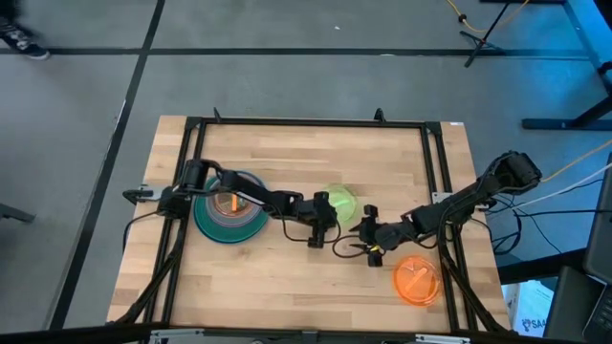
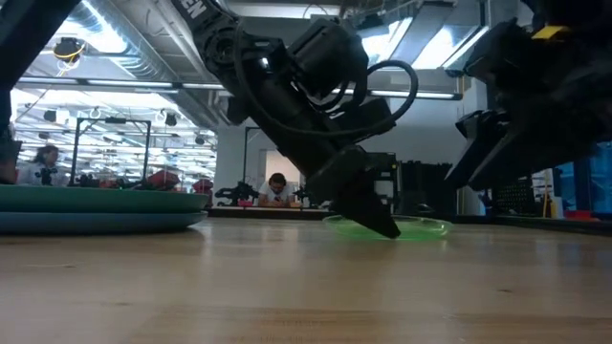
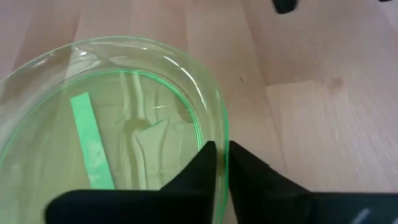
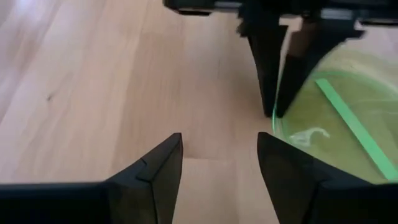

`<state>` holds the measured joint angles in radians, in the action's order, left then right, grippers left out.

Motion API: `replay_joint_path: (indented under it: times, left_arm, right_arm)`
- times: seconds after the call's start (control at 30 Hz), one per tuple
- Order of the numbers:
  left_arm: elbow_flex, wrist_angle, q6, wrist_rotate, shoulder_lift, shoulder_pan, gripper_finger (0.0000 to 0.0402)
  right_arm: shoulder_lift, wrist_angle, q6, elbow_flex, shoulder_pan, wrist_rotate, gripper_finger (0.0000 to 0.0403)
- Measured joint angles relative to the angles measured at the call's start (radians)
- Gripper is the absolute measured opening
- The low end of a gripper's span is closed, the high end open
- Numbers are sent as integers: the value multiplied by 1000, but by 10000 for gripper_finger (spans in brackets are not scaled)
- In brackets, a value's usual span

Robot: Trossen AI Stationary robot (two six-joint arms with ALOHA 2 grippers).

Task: Stack plastic plates
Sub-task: Stack the green plate on top of the orange plate

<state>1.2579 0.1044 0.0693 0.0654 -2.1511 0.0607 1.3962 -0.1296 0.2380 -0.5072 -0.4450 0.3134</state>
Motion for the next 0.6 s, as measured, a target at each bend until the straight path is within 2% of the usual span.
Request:
replay_joint_path:
  times: [0.13,0.37,0.6]
  left_arm:
    - [-1,-36,16,45,24,21,4]
    - [-4,-148,46,162,128,46,5]
    - [-3,-292,18,195,202,51,3]
  right_arm:
    - [1,21,-1,0,0,9,198]
    - [1,-98,-8,55,-7,-18,198]
    - [0,-114,-28,67,-7,-18,198]
